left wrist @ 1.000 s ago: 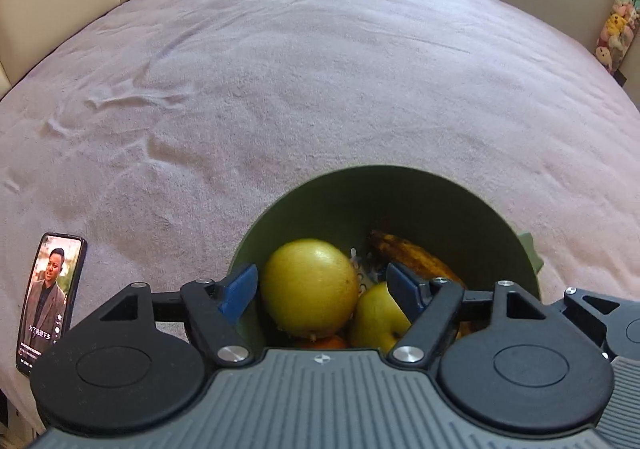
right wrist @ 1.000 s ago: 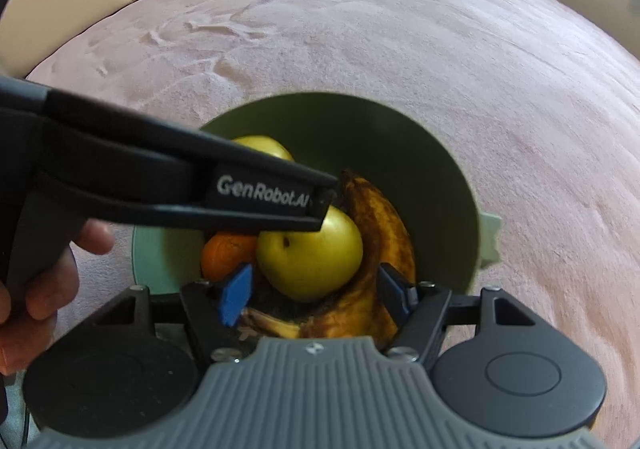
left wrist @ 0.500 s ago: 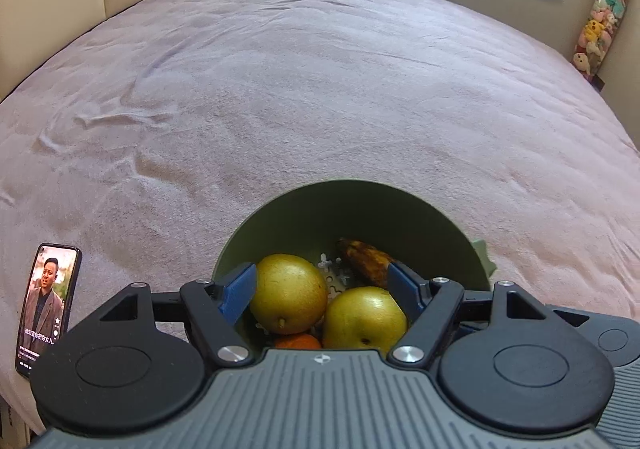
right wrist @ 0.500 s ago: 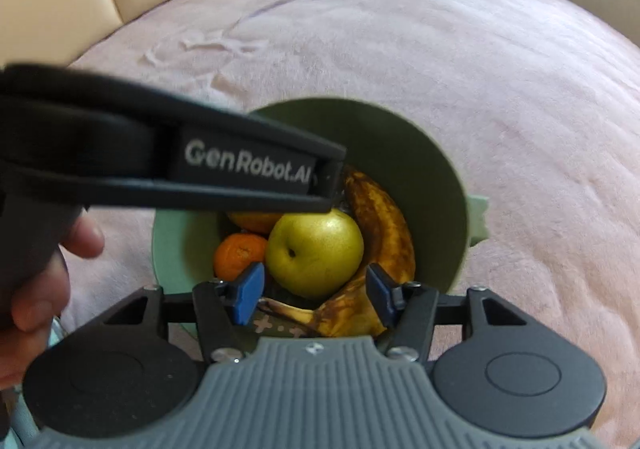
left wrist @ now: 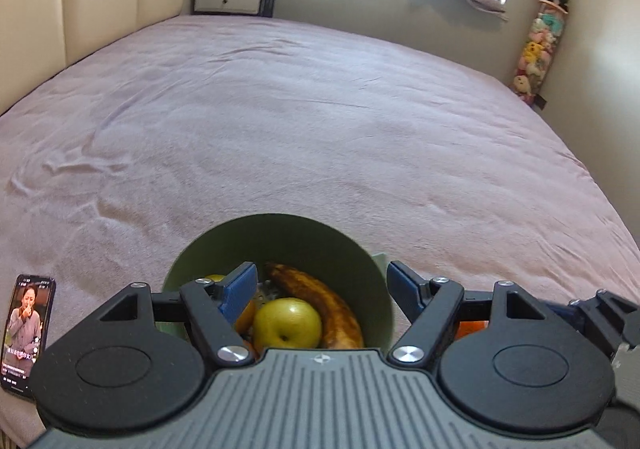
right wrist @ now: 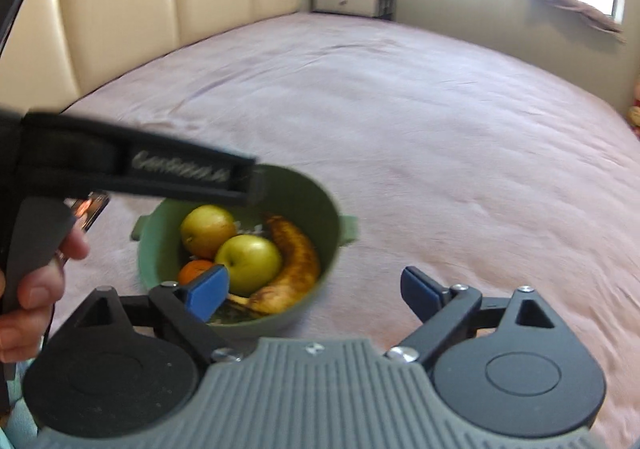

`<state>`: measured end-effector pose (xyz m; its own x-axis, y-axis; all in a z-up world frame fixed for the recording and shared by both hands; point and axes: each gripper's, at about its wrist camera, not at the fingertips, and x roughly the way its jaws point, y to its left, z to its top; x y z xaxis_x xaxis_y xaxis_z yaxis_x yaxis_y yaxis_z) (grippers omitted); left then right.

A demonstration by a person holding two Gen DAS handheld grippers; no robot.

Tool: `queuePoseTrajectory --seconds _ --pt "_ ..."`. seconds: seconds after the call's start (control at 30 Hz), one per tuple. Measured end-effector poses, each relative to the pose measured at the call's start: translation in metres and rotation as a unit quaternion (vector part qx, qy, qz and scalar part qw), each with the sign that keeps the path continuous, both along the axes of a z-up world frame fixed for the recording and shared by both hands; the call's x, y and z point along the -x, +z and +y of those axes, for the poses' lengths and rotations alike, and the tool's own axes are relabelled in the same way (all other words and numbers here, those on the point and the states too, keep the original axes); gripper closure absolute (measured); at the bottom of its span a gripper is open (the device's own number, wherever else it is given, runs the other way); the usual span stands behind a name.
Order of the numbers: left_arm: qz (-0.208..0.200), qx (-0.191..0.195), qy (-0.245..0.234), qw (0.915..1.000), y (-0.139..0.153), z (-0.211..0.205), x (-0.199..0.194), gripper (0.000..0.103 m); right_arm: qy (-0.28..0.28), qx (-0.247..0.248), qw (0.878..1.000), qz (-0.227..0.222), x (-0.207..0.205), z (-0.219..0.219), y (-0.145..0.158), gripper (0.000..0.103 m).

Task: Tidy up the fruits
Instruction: 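Open both grippers and withdraw them from the colander toward the mandarins, then grasp a mandarin with the left gripper while the right gripper grasps another mandarin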

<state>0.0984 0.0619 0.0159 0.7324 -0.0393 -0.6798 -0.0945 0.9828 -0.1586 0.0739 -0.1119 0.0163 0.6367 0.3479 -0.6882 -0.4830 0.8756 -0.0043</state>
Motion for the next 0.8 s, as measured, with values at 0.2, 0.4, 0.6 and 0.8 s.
queuePoseTrajectory --seconds 0.2,0.4,0.6,0.8 --pt "-0.013 0.015 -0.049 0.9986 0.0 -0.022 0.013 0.019 -0.075 0.001 0.996 -0.044 0.02 -0.038 0.014 0.007" --pt "-0.014 -0.002 -0.099 0.995 -0.005 -0.051 0.026 0.022 -0.141 -0.011 0.99 -0.028 0.036 -0.079 0.014 0.009" --pt "-0.001 0.018 -0.144 0.9895 -0.016 -0.074 0.036 0.023 -0.2 -0.02 0.979 0.015 0.036 -0.104 -0.007 0.011" --pt "0.022 0.032 -0.165 0.9855 -0.034 -0.086 0.038 0.026 -0.224 -0.006 0.973 0.051 0.036 -0.114 -0.028 0.011"
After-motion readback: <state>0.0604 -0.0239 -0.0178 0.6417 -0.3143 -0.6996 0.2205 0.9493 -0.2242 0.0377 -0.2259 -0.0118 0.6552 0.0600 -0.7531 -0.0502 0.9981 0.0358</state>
